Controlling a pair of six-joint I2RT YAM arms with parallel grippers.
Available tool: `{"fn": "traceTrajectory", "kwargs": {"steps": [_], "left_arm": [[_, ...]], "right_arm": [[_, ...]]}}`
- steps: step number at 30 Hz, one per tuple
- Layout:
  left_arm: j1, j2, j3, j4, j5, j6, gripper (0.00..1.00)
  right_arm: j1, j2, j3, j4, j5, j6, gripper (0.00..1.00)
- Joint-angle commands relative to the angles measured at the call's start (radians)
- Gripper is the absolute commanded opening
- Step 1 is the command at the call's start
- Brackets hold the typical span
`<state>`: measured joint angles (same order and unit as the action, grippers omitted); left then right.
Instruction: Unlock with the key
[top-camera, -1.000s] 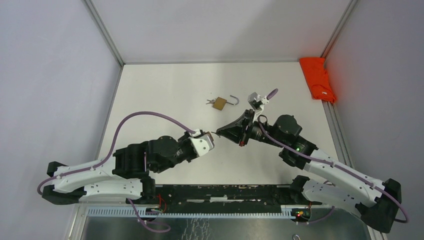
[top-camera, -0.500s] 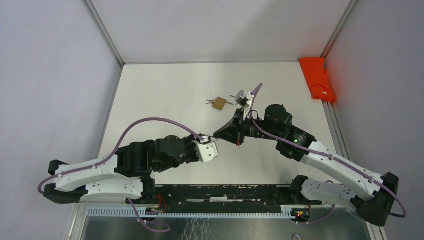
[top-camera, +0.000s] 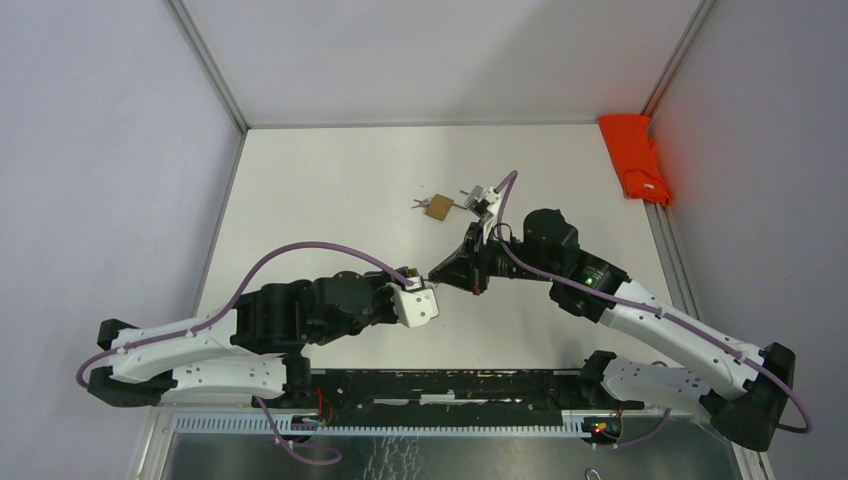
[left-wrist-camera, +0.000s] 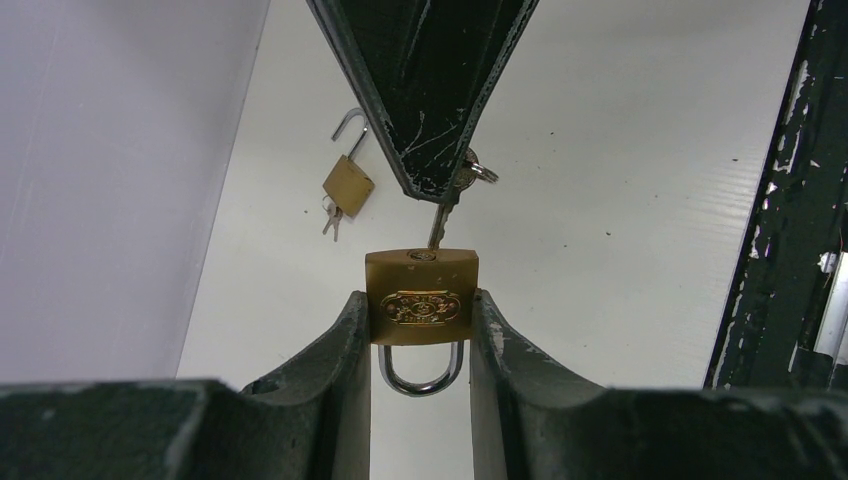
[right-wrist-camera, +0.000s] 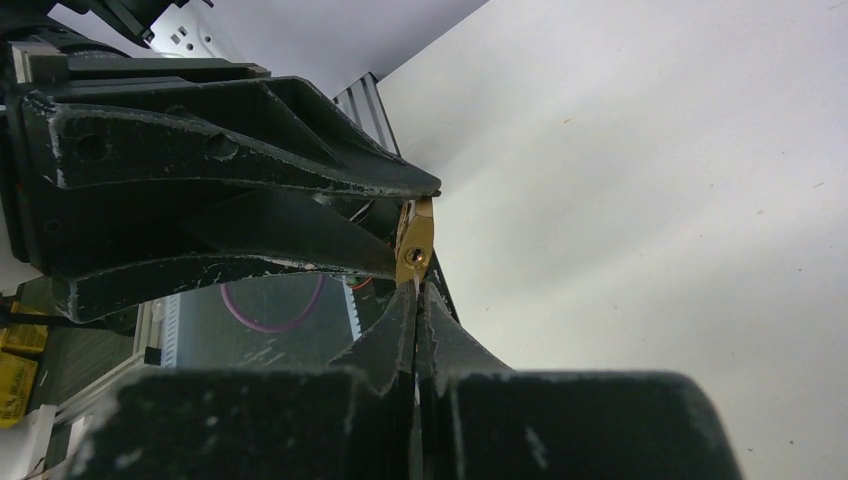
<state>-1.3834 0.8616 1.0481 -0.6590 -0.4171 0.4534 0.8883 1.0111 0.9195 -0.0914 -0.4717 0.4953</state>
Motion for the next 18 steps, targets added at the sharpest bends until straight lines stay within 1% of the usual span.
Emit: {"fn": "traceTrajectory", "kwargs": {"steps": [1,18], "left_arm": [[-0.006,-0.018,0.033,0.027,-0.013,0.028,0.02],[-0.005,-0.043,-0.002,0.066,-0.028,0.028,0.02]], "right_arm": [[0.000,0.005,0.029,0.052,-0.013,0.005,0.00],[0.000,0.027,0.018,0.103,-0.035,0.047,0.00]]}}
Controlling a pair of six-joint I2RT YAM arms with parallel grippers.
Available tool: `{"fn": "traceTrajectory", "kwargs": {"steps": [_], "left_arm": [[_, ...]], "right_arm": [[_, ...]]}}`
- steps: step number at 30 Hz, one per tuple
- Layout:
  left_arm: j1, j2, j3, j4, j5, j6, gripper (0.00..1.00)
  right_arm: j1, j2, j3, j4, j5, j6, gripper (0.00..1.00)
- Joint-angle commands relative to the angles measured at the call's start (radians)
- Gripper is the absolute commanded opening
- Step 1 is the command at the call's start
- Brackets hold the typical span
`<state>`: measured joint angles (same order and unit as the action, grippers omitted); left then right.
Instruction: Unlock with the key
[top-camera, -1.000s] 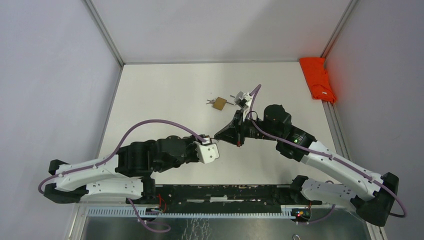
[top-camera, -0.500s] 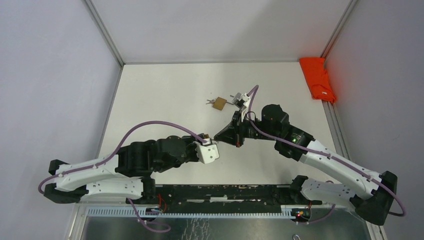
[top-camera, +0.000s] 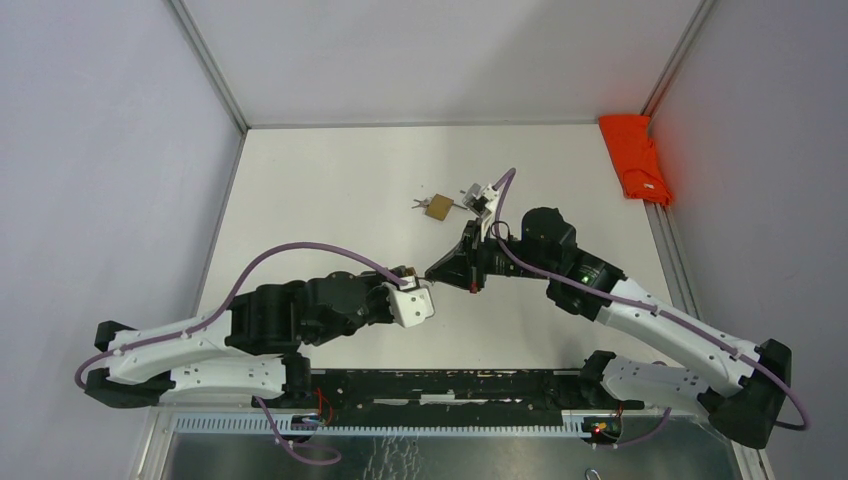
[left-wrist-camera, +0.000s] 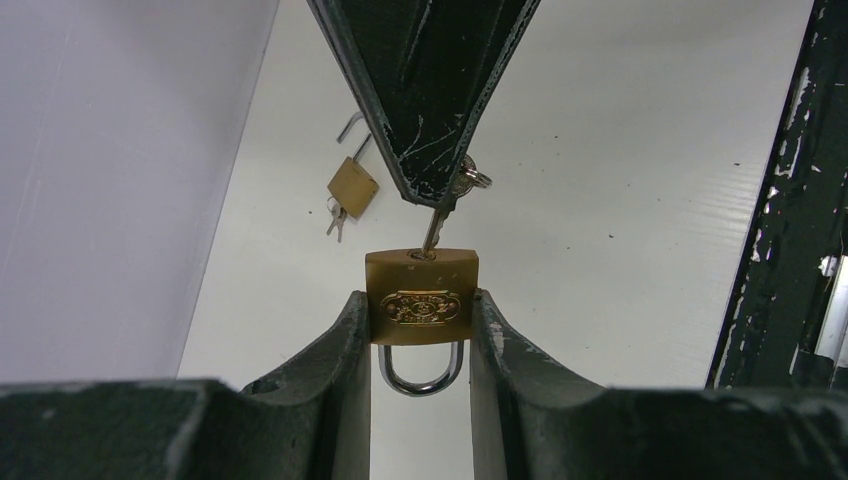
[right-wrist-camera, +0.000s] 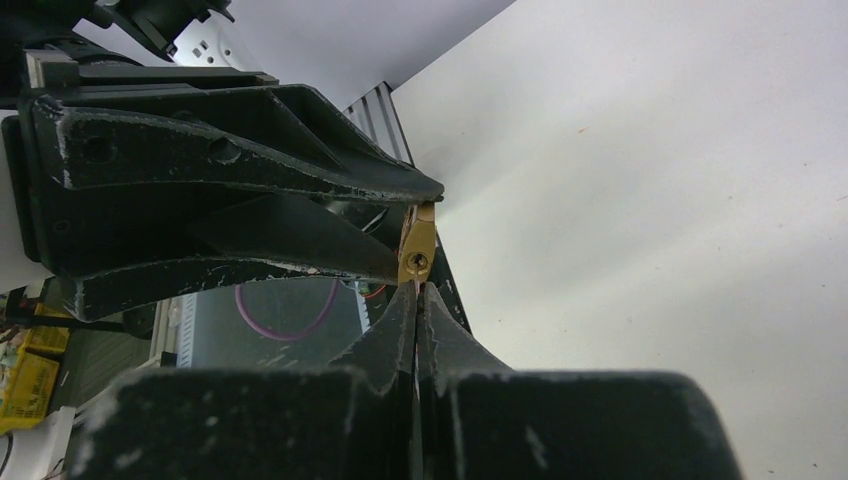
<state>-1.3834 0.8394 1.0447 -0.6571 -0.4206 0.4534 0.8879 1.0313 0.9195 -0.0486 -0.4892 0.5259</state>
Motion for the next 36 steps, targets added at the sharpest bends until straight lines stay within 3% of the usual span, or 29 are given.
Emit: {"fn": "traceTrajectory", "kwargs": {"steps": [1,36], "left_arm": [[-0.006,-0.022,-0.002,0.064,-0.024,0.028,0.02],[-0.006,-0.044,-0.041,0.082,-0.047,0.023,0.02]], "right_arm": [[0.000,0.008,0.018,0.070,-0.018,0.018,0.00],[0.000,0.013,0.042,0.058,-0.003,0.034,0.00]]}}
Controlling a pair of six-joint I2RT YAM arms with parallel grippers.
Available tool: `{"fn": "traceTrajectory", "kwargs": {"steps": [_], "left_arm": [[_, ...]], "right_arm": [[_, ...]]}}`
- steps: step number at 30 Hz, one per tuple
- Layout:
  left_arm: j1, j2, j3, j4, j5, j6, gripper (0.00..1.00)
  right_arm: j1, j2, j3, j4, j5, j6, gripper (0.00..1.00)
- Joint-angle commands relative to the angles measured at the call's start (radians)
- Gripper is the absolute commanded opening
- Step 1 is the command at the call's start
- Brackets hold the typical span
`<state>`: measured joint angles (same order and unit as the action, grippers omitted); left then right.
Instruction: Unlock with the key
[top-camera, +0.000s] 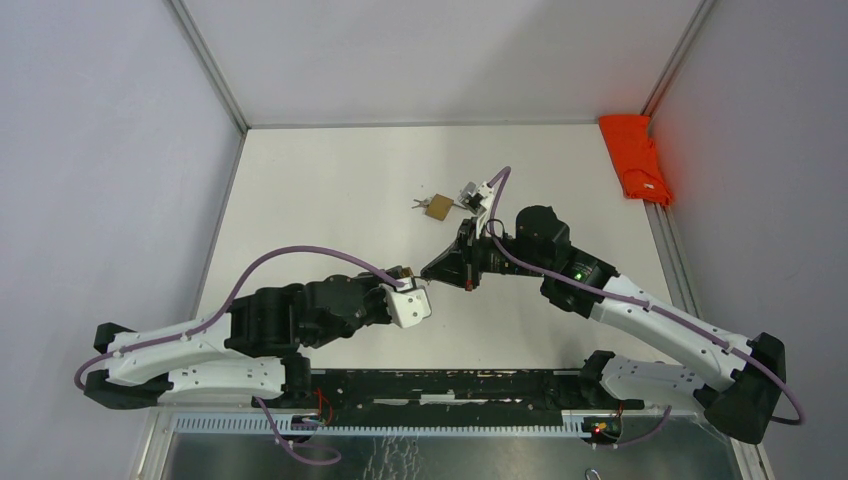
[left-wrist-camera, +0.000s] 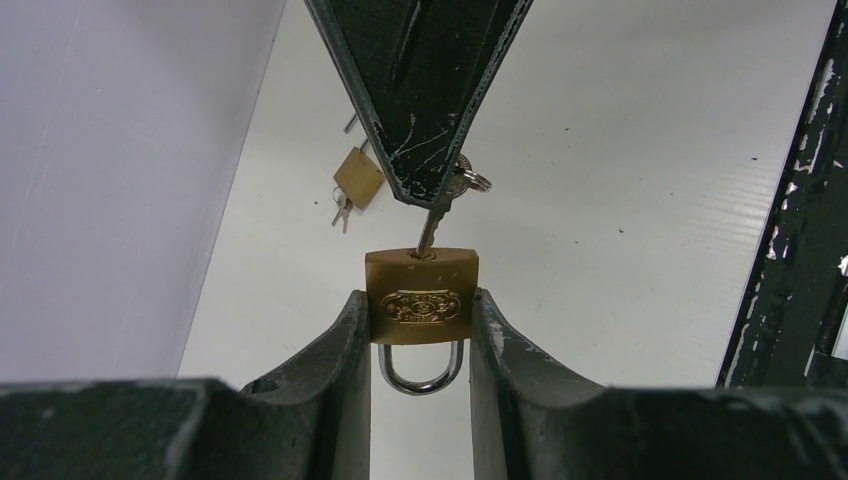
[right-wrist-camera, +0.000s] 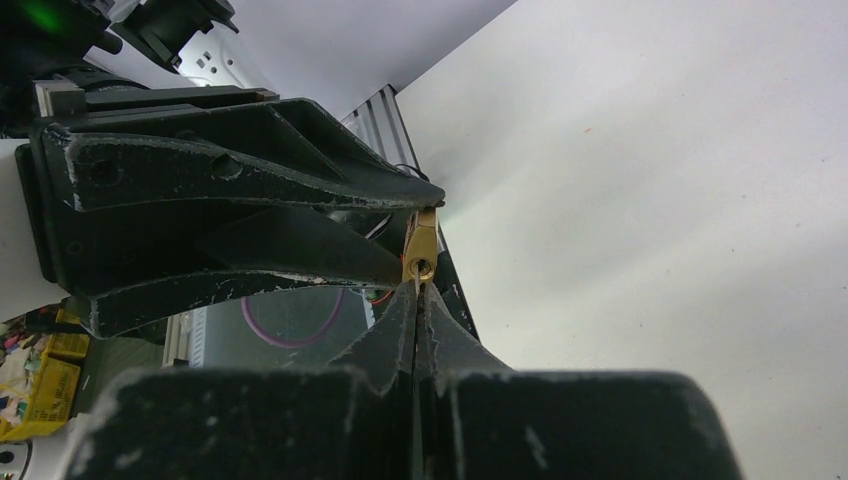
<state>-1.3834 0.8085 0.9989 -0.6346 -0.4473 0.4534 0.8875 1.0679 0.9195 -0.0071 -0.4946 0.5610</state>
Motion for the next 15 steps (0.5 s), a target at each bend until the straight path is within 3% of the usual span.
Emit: {"fn": "traceTrajectory", "kwargs": {"steps": [1,15], "left_arm": [[-0.005,-0.012,0.004,0.059,-0.019,0.022,0.02],[-0.007,-0.010,0.010,0.078,-0.021,0.028,0.02]], "right_arm": [[0.001,-0.022,0.041,0.018,0.001,-0.001,0.00],[0.001,0.007,0.031,0.033,-0.036,0.022,0.00]]}}
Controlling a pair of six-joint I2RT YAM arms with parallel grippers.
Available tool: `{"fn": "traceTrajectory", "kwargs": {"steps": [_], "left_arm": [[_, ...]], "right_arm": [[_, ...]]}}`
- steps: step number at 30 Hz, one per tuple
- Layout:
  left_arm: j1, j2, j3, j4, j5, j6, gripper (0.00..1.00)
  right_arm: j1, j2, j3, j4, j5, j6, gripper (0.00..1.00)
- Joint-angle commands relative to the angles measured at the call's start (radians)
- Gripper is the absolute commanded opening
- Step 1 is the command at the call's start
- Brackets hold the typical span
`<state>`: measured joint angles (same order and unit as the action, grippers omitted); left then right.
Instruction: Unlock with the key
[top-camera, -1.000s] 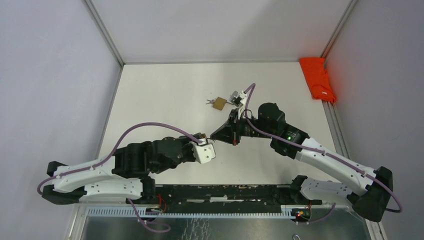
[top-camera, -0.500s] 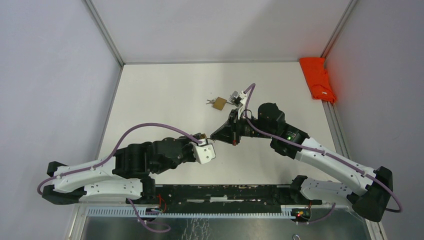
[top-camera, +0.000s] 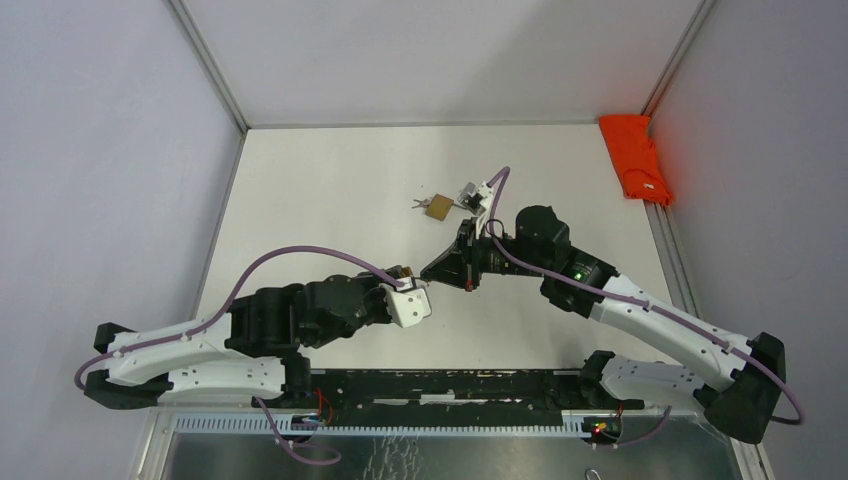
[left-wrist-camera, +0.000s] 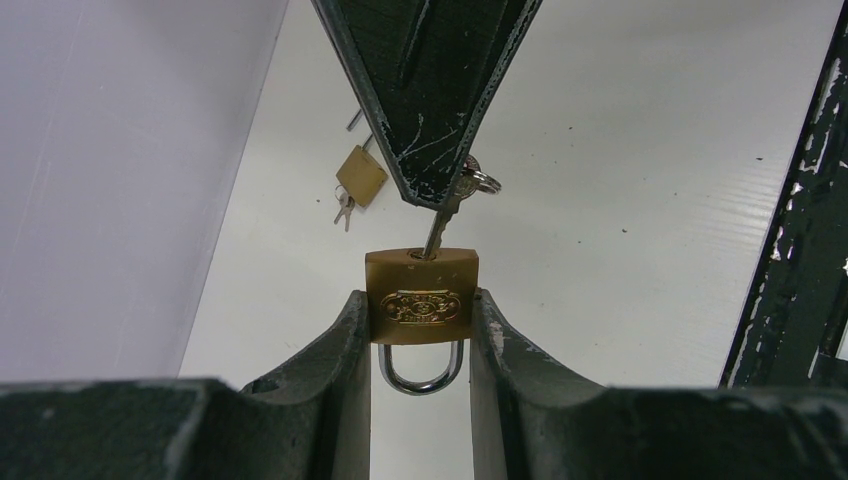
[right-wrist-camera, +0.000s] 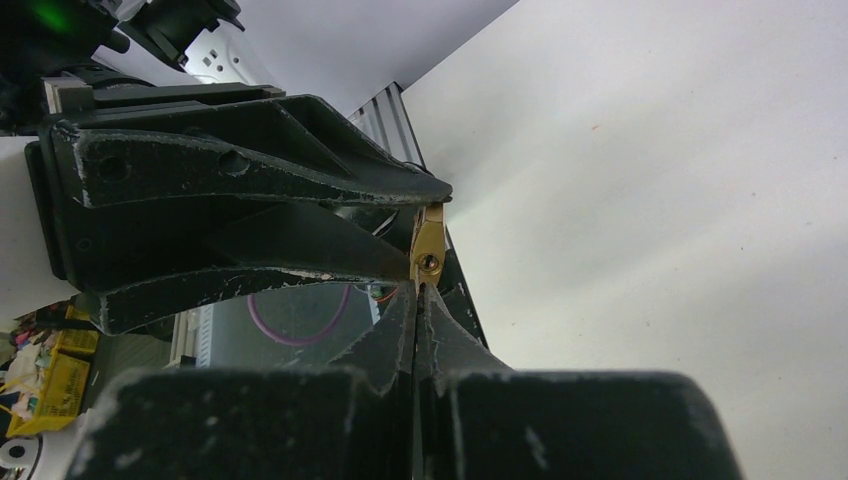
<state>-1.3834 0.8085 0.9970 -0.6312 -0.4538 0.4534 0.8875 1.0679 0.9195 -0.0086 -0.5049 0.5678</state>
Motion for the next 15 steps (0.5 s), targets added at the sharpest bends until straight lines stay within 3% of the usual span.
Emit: {"fn": "traceTrajectory", "kwargs": {"steps": [1,15], "left_arm": [[-0.006,-0.011,0.015,0.075,-0.013,0.027,0.02],[-0.006,-0.034,0.002,0.057,-0.008,0.009,0.02]], "right_arm": [[0.000,0.009,0.032,0.033,-0.025,0.015,0.00],[0.001,-0.028,0.096,-0.074,0.125,-0.052,0.00]]}}
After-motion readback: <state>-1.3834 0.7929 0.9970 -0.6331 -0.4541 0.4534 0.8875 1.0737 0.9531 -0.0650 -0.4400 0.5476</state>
